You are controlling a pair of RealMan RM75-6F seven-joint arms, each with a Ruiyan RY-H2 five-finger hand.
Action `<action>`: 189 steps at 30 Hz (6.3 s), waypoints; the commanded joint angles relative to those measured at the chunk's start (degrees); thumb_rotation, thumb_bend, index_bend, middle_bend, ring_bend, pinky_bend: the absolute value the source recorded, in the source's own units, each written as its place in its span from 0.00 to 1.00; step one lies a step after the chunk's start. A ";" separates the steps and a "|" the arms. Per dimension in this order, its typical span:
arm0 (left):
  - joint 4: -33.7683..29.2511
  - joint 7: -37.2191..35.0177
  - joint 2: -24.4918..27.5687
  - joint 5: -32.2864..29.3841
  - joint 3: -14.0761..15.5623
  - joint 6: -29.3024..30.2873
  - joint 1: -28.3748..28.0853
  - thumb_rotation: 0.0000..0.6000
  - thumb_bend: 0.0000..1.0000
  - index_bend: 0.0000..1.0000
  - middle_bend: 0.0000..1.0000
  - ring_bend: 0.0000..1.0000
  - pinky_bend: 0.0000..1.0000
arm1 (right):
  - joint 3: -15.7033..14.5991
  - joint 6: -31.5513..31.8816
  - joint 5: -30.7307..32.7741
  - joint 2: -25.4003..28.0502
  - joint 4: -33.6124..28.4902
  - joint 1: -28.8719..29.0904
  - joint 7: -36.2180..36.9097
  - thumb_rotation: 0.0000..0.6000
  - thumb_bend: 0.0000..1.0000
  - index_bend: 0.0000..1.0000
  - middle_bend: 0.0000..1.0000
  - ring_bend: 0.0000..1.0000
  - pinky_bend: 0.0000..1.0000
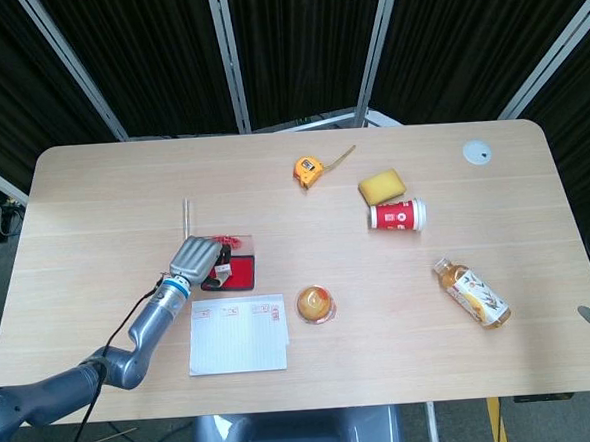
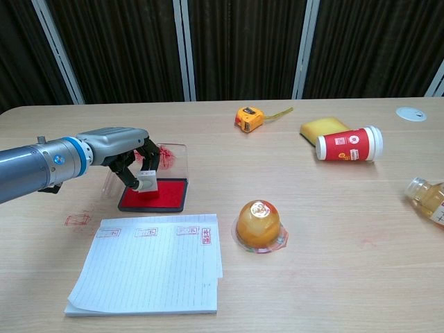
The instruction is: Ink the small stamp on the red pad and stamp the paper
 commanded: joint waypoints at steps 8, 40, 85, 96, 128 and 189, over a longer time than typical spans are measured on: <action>1.39 0.61 -1.00 -0.87 0.32 -0.23 0.08 1.00 0.39 0.58 0.56 0.84 0.91 | 0.11 0.02 0.19 0.19 0.04 -0.08 0.31 1.00 0.00 0.00 0.00 0.00 0.00; -25.11 -1.63 15.74 5.94 1.80 4.55 2.79 1.00 0.39 0.60 0.58 0.84 0.91 | 0.04 0.60 0.22 0.46 -0.84 -0.37 -0.35 1.00 0.00 0.00 0.00 0.00 0.00; -20.60 6.58 3.36 1.33 4.68 4.88 2.08 1.00 0.39 0.60 0.58 0.84 0.91 | 0.29 -0.16 1.04 1.13 -0.14 -0.48 1.23 1.00 0.00 0.00 0.00 0.00 0.00; -18.78 7.88 1.17 0.16 4.66 4.86 1.65 1.00 0.38 0.60 0.58 0.84 0.91 | 0.36 -0.45 1.26 1.14 0.17 -0.40 1.50 1.00 0.00 0.00 0.00 0.00 0.00; -16.15 9.45 -0.71 -0.76 5.65 4.64 1.81 1.00 0.38 0.60 0.58 0.84 0.91 | 0.39 -0.15 1.09 1.31 0.19 -0.55 1.68 1.00 0.00 0.00 0.00 0.00 0.00; -8.17 -14.95 13.67 7.41 6.79 5.22 9.71 1.00 0.35 0.57 0.55 0.84 0.90 | -0.28 0.92 -0.74 1.44 -1.87 -0.81 0.45 1.00 0.00 0.00 0.00 0.00 0.00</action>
